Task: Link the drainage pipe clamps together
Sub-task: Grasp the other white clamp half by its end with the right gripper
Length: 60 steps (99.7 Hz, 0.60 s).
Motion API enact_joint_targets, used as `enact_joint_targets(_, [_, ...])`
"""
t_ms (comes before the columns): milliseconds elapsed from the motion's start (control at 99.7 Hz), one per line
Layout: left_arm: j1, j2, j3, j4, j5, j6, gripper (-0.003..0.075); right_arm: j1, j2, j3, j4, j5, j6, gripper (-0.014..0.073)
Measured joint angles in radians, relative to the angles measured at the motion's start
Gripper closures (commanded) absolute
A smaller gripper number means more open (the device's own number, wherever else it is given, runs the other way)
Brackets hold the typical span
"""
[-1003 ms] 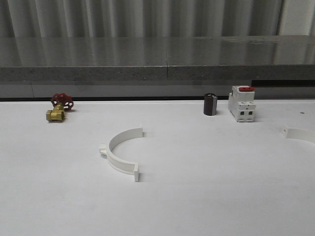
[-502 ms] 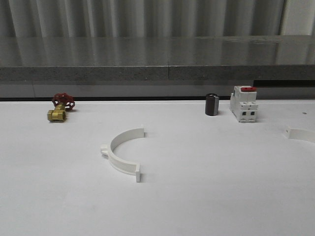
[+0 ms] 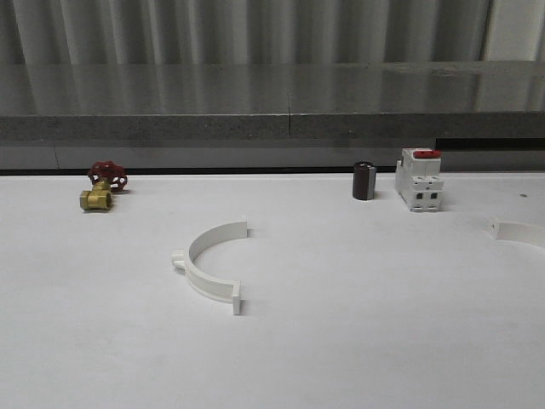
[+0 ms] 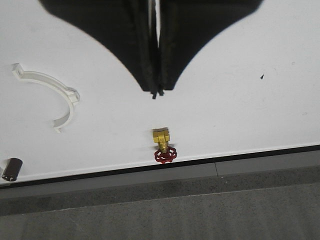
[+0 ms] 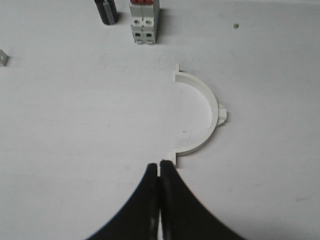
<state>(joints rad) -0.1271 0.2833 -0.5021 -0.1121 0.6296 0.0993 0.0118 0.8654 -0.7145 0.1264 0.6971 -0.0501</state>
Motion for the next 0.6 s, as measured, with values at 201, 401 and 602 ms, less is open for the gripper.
enact_joint_targets(201, [0.0, 0.0, 0.0, 0.0, 0.0, 0.0, 0.074, 0.0, 0.198, -0.018, 0.002, -0.009, 0.0, 0.0225])
enact_joint_targets(401, [0.0, 0.0, 0.0, 0.0, 0.0, 0.0, 0.074, 0.0, 0.301, -0.018, 0.002, -0.047, 0.0, -0.0005])
enact_joint_targets(602, [0.0, 0.0, 0.0, 0.0, 0.0, 0.0, 0.074, 0.0, 0.353, -0.018, 0.002, -0.136, 0.0, 0.001])
